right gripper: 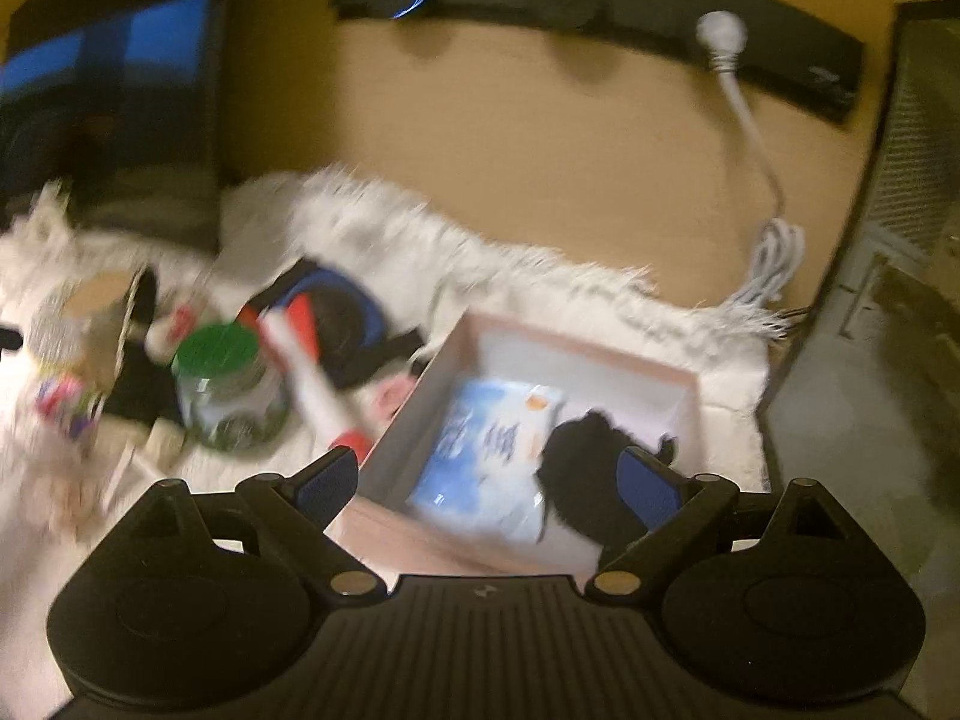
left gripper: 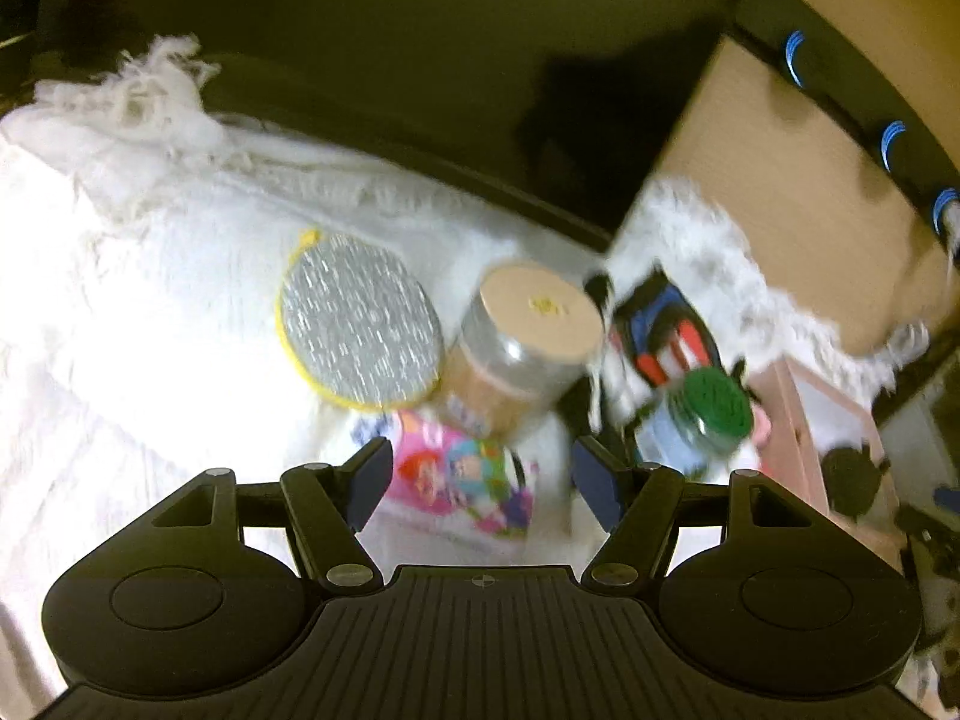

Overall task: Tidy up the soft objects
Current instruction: 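Grasp the yellow glitter headband with the left gripper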

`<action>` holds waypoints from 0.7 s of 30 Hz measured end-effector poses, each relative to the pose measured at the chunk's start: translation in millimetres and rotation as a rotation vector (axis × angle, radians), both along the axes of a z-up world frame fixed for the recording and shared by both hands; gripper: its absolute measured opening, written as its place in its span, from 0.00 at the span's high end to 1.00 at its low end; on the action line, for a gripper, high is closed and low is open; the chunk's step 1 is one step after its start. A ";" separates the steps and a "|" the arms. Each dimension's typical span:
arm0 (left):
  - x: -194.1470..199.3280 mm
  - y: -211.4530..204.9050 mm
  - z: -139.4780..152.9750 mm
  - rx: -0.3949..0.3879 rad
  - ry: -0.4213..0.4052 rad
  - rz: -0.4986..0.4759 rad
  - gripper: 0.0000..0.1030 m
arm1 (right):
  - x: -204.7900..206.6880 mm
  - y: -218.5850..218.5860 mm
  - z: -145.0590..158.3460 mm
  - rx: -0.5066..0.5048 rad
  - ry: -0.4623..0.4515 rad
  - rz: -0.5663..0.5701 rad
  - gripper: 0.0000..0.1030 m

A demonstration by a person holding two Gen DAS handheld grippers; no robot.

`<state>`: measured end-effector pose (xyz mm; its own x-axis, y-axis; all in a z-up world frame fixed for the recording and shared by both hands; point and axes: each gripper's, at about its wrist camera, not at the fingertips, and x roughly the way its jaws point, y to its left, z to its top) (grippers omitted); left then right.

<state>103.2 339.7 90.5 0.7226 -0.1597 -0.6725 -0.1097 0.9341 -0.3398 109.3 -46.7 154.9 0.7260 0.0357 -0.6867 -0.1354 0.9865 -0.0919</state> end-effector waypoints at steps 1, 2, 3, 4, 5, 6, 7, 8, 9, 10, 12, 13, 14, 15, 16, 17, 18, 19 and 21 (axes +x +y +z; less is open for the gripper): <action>-0.9 -1.3 -2.2 0.002 0.011 -0.013 0.31 | -1.1 4.1 -3.2 -0.008 0.002 0.013 0.09; -2.4 -5.1 -4.8 0.005 0.025 -0.037 0.31 | -1.8 9.2 -5.3 -0.015 0.003 0.028 0.09; -3.3 -9.3 -7.8 0.006 0.042 -0.065 0.31 | -2.9 13.8 -6.6 -0.018 0.004 0.041 0.09; -5.3 -16.2 -10.9 0.010 0.060 -0.094 0.31 | -3.0 18.2 -7.3 -0.017 0.005 0.056 0.09; -8.1 -20.7 -14.0 0.016 0.073 -0.116 0.31 | -3.0 22.5 -7.6 -0.014 0.006 0.069 0.09; -9.8 -26.6 -17.6 0.023 0.086 -0.137 0.31 | -3.0 26.5 -7.8 -0.012 0.005 0.081 0.09; -12.9 -32.1 -21.1 0.028 0.100 -0.154 0.31 | -2.8 29.9 -7.6 -0.012 0.005 0.091 0.09; -14.7 -36.7 -24.6 0.029 0.111 -0.166 0.31 | -3.3 33.1 -7.6 -0.013 0.004 0.101 0.09; -16.5 -41.3 -27.7 0.028 0.122 -0.176 0.31 | -4.8 37.0 -7.4 -0.015 0.003 0.111 0.09; -18.1 -45.8 -30.6 0.029 0.130 -0.186 0.31 | -5.1 39.5 -7.2 -0.017 0.003 0.119 0.09; -21.7 -53.3 -35.5 0.041 0.137 -0.199 0.31 | -7.8 44.3 -7.5 -0.016 0.006 0.140 0.09; -22.9 -56.2 -37.4 0.048 0.140 -0.201 0.31 | -9.9 47.0 -8.0 -0.018 0.009 0.153 0.09; -23.5 -57.4 -39.0 0.053 0.144 -0.202 0.31 | -12.7 49.7 -8.4 -0.024 0.008 0.163 0.09; -23.5 -58.0 -40.3 0.055 0.148 -0.200 0.31 | -15.4 52.2 -8.8 -0.033 0.005 0.172 0.09; -22.6 -57.9 -41.2 0.055 0.150 -0.192 0.31 | -17.2 54.3 -9.6 -0.042 0.004 0.180 0.09; -23.2 -56.3 -41.2 0.050 0.149 -0.176 0.31 | -18.8 56.4 -10.5 -0.050 0.004 0.187 0.09; -24.3 -53.8 -40.5 0.042 0.145 -0.158 0.31 | -21.1 58.6 -11.4 -0.057 0.005 0.194 0.09; -25.1 -49.7 -39.4 0.030 0.138 -0.137 0.31 | -22.7 60.5 -12.3 -0.061 0.007 0.199 0.09; -25.2 -40.7 -36.3 0.012 0.122 -0.103 0.31 | -24.8 63.6 -14.1 -0.062 0.016 0.207 0.09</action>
